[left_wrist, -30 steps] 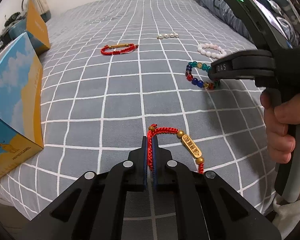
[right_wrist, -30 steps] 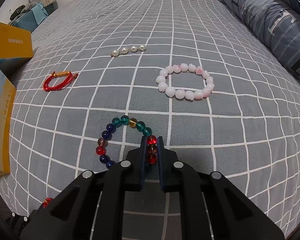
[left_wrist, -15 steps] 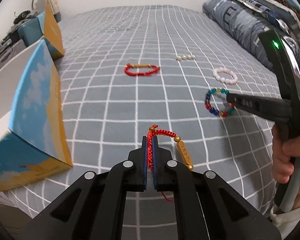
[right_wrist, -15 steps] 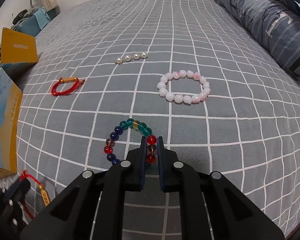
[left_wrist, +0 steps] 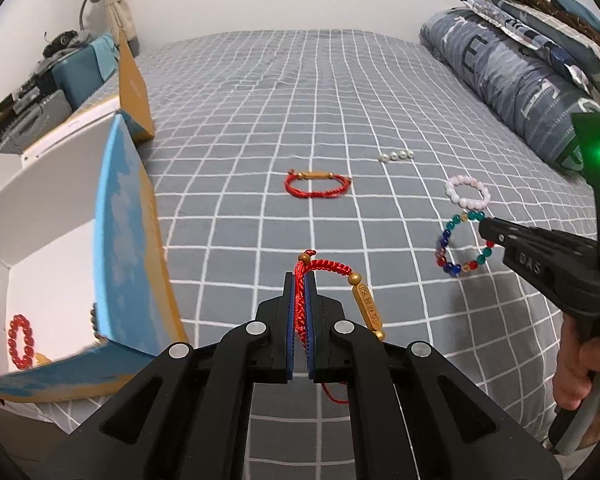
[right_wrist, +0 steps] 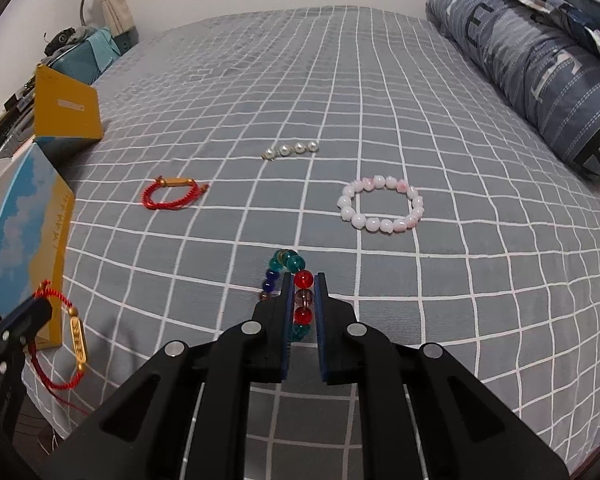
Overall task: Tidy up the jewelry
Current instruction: 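Carry both held bracelets over the bed into the white box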
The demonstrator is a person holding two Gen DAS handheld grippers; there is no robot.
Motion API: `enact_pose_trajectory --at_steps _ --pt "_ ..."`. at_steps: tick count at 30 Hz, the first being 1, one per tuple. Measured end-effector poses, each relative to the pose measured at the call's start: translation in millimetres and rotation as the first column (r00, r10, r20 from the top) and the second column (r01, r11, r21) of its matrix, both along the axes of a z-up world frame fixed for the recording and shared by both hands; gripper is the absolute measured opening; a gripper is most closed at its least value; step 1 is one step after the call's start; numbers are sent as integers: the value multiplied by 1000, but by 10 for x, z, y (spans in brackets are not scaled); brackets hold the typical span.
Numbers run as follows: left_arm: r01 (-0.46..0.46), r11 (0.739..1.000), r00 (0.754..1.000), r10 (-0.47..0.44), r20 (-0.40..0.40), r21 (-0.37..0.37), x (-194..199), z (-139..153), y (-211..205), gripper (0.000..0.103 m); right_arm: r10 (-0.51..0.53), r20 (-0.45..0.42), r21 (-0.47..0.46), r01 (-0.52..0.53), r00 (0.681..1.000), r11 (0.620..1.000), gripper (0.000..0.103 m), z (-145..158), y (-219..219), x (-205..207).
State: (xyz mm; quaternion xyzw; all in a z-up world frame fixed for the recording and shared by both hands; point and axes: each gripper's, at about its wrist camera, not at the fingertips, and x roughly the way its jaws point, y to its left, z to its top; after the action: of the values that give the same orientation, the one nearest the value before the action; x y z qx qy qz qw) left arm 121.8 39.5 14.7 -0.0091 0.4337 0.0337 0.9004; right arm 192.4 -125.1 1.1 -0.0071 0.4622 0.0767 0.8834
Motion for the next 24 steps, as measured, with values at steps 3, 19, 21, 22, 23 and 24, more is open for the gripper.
enact_pose_trajectory --at_steps 3,19,21,22,23,24 --pt "-6 1000 1000 6 6 0 16 60 51 3 6 12 2 -6 1000 1000 9 74 32 -24" --pt "-50 999 998 49 51 19 -12 449 345 3 20 71 4 -21 997 1000 9 449 225 -220" --pt "-52 998 997 51 57 20 -28 487 374 3 22 80 6 -22 997 1000 9 502 237 -244" --pt "-54 998 997 52 60 21 -39 513 391 3 23 85 8 -24 996 1000 9 544 256 -256" --pt "-57 998 996 56 63 21 -53 534 412 3 24 88 9 -25 996 1000 9 577 276 -265" --pt "-60 998 996 59 65 20 -62 552 430 3 25 90 13 -27 996 1000 9 609 295 -271"
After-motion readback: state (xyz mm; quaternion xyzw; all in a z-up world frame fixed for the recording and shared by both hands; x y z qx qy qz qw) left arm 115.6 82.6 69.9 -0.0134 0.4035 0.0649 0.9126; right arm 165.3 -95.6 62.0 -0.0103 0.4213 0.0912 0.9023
